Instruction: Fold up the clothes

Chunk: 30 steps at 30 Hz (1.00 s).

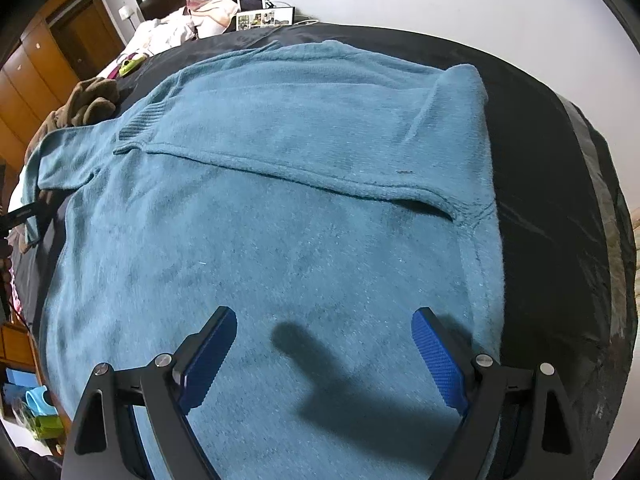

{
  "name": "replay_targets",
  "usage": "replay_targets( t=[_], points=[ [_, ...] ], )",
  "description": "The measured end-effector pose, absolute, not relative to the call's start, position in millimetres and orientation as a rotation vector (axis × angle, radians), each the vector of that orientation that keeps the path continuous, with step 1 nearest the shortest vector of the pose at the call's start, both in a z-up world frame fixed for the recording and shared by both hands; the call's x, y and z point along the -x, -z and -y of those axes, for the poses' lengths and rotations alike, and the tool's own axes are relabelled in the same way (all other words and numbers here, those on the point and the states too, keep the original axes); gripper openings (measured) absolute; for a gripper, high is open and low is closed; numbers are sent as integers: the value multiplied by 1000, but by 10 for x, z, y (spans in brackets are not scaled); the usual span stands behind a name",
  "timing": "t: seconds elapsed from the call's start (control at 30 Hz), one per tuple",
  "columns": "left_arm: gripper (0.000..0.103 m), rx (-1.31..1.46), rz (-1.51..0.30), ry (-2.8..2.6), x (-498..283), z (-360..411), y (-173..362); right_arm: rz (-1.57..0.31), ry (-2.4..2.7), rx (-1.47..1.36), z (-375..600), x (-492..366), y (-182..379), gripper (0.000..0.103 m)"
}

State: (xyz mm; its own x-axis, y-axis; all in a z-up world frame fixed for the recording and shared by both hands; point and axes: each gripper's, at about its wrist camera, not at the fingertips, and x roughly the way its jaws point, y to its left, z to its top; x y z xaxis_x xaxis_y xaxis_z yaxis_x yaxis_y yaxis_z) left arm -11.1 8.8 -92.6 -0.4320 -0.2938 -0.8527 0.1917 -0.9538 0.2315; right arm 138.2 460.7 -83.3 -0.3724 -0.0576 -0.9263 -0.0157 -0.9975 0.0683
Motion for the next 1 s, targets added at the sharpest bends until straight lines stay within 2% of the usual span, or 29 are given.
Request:
replay_targets(
  t=[0.07,0.13,0.2,0.3,0.37,0.67,0.8,1.0],
  points=[
    [75,-1501,76,2441,129,-19,919,97,2585,-1746,-4620,-1402,828,91],
    [62,-1522,-16,2453,148,81,882,94,2591,-1744,-4619,-1406,828,91],
    [44,-1547,-88,2461,151,156,841,96,2594,-1739,-4623,-1419,827,91],
    [23,-1570,-131,2473,130,197,748,98,2600,-1730,-4625,-1433,823,91],
    [16,-1574,-136,2489,88,186,671,98,2603,-1722,-4623,-1436,818,91],
    [14,-1568,-294,2679,-22,219,61,129,2613,-1677,-4582,-1436,793,91],
    [14,-1637,-418,2791,-132,-222,-264,159,2620,-1660,-4571,-1448,786,91],
    [14,-1917,-656,2896,-143,-1159,-354,198,2646,-1636,-4626,-1499,726,91]
  ],
)
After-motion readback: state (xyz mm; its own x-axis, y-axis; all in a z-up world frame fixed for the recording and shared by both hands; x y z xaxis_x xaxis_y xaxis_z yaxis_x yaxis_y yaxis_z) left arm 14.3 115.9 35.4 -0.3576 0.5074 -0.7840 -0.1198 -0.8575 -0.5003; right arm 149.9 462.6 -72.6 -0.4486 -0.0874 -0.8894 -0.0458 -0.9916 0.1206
